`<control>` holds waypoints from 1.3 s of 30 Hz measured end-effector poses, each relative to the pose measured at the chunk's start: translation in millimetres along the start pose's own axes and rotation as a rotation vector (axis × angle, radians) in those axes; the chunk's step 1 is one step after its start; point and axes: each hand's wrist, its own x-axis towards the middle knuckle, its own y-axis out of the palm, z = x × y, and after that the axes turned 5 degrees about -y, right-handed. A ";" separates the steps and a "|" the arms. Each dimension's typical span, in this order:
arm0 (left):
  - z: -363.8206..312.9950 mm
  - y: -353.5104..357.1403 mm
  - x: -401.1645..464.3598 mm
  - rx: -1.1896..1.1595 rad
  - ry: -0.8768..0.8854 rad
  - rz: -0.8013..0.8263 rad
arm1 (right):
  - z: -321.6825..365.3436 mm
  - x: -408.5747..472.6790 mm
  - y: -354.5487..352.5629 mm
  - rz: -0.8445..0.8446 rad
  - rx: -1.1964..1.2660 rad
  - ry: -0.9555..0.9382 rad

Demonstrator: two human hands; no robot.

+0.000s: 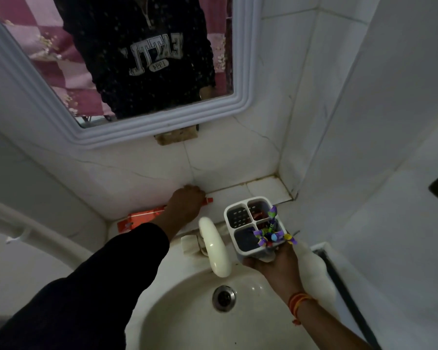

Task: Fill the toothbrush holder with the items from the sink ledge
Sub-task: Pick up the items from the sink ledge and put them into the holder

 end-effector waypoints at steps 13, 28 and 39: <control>-89.9 -166.8 -25.0 0.124 0.396 0.229 | 10.5 -3.5 -5.2 0.039 0.141 0.081; -142.6 -150.2 -72.3 0.063 0.246 0.512 | 29.9 2.2 -10.8 0.085 0.250 0.165; -8.9 -96.2 -65.9 -0.004 -0.071 0.376 | 43.1 -9.4 -13.3 0.132 -0.192 0.104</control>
